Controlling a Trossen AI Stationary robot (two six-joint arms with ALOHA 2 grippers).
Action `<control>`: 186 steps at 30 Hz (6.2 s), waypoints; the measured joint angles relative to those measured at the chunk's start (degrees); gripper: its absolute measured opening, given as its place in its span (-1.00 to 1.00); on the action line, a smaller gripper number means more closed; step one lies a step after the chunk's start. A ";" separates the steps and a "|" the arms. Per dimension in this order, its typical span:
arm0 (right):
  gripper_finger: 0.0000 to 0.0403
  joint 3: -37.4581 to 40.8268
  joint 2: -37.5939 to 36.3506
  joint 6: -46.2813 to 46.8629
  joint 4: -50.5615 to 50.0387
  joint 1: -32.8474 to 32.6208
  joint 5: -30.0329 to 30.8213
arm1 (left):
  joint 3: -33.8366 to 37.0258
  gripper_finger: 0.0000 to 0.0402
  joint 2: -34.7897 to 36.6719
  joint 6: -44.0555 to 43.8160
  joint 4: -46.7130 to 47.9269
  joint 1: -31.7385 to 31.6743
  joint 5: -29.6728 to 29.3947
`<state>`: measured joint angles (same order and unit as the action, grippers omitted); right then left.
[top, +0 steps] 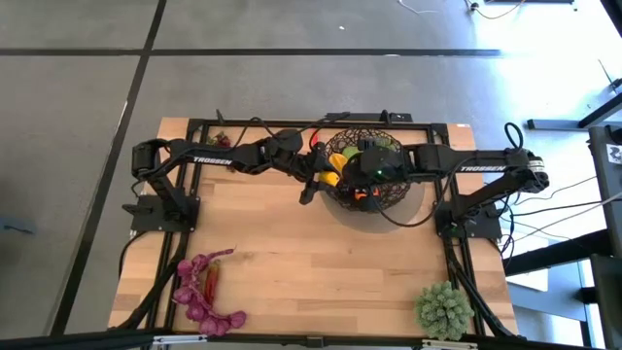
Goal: Build produce basket
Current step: Put the lemon into the black wire basket
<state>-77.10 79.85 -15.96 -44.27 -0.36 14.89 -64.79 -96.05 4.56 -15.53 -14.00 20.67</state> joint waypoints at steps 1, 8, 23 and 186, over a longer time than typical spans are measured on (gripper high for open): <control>-0.24 0.00 0.00 -1.04 -0.05 0.00 -0.26 | 0.00 0.02 0.00 -0.02 0.01 0.01 0.00; -0.38 0.00 0.00 -3.91 -0.06 0.00 -1.98 | 0.00 0.02 0.00 -1.56 0.04 0.02 0.00; -0.37 0.00 0.01 -6.23 1.23 0.04 0.45 | 0.00 0.02 0.02 -2.99 0.07 0.02 0.00; 0.16 3.43 10.71 -29.91 18.15 -2.10 -5.13 | 0.00 0.01 0.04 -6.58 12.35 0.41 13.57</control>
<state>-73.67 90.56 -45.87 -26.13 -2.46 9.76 -64.79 -96.01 -2.02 -3.18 -13.58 34.24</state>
